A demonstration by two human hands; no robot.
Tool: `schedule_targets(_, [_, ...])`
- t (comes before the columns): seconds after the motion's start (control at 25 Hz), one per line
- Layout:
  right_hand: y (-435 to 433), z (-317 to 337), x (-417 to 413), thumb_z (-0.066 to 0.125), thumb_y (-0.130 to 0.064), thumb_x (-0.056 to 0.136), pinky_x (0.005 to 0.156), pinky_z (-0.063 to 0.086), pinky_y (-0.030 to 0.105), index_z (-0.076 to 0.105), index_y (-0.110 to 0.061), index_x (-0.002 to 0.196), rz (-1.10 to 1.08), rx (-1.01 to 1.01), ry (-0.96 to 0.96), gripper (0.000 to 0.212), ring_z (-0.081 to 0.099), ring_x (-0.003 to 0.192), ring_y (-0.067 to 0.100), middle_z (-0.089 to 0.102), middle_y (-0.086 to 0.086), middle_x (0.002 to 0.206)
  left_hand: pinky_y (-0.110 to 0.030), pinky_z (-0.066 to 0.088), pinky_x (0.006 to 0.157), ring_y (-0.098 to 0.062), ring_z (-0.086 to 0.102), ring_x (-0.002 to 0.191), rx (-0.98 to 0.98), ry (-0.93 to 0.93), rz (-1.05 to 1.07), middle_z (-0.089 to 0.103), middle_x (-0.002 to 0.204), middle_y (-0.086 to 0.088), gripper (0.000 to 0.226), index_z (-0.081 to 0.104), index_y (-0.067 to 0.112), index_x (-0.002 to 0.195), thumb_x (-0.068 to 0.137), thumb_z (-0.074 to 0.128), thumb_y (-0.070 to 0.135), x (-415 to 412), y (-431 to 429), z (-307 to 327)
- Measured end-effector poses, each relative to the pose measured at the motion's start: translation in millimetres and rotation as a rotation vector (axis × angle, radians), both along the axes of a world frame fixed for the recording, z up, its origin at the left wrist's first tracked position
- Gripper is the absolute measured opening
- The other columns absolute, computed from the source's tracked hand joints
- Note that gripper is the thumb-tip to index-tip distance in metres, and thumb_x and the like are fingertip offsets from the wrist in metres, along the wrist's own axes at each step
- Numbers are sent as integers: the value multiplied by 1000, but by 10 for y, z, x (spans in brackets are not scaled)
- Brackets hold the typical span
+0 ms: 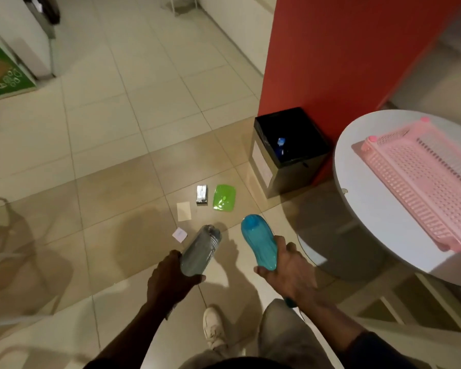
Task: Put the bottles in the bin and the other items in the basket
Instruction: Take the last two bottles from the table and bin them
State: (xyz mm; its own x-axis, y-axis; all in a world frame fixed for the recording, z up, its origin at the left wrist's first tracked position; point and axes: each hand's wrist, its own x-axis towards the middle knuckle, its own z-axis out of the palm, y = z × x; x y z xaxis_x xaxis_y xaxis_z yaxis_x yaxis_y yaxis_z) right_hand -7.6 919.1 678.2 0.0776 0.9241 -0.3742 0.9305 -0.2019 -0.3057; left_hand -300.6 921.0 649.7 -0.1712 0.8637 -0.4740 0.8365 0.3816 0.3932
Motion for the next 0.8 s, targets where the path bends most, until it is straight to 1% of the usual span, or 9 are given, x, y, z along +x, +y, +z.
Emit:
schedule_targets(0.12, [377, -54, 24, 67, -71, 76, 72, 59, 37, 30, -28, 135, -47, 10, 0, 82, 63, 87, 20, 54, 1, 104, -31, 55, 65, -13, 65, 78, -22, -20, -35, 67, 93, 13, 74, 54, 29, 109, 56, 88, 68, 103, 482, -51])
schedule_targets(0.2, [649, -132, 119, 67, -71, 76, 76, 61, 40, 29, -28, 136, -77, -2, 17, 82, 64, 89, 20, 55, 1, 105, -34, 59, 66, -14, 69, 80, -34, -13, -72, 72, 95, 11, 73, 54, 30, 106, 55, 87, 70, 235, 794, -137])
schedule_targets(0.28, [967, -221, 236, 67, -70, 76, 79, 62, 42, 28, -29, 136, -95, -14, 30, 83, 65, 93, 20, 56, 0, 108, -33, 58, 68, -16, 71, 84, -49, -2, -105, 74, 101, 9, 77, 56, 28, 110, 55, 87, 70, 407, 1147, -202])
schedule_targets(0.4, [1476, -353, 430, 67, -71, 75, 79, 61, 40, 28, -29, 139, -109, -22, 37, 86, 64, 95, 19, 55, -1, 112, -31, 52, 68, -17, 68, 88, -49, 10, -107, 72, 107, 8, 79, 56, 27, 116, 58, 87, 70, 682, 1726, -258])
schedule_targets(0.56, [2068, -375, 697, 67, -74, 75, 79, 61, 35, 28, -28, 141, -101, -30, 64, 89, 64, 98, 18, 56, 0, 116, -27, 44, 62, -13, 62, 85, -32, 48, -141, 69, 111, 5, 78, 56, 24, 119, 64, 86, 70, 946, 2413, -202])
schedule_targets(0.64, [2464, -374, 924, 67, -74, 76, 81, 61, 36, 26, -26, 142, -93, -20, 65, 92, 63, 102, 20, 56, 2, 121, -23, 44, 59, -11, 62, 84, -4, 71, -194, 70, 113, 4, 81, 55, 22, 124, 65, 87, 69, 1161, 2880, -201])
schedule_targets(0.76, [3002, -331, 1249, 70, -71, 77, 83, 61, 39, 26, -24, 144, -161, -8, 61, 92, 64, 106, 23, 56, 5, 124, -22, 44, 57, -13, 62, 85, 30, 59, -228, 71, 116, 1, 88, 55, 17, 130, 66, 88, 67, 1520, 3534, -164])
schedule_targets(0.8, [3042, -271, 1259, 70, -71, 78, 83, 60, 39, 27, -24, 144, -164, -3, 50, 91, 64, 107, 24, 56, 5, 125, -20, 42, 56, -11, 61, 83, 28, 57, -235, 72, 115, 1, 88, 55, 17, 130, 66, 88, 66, 1560, 3570, -121])
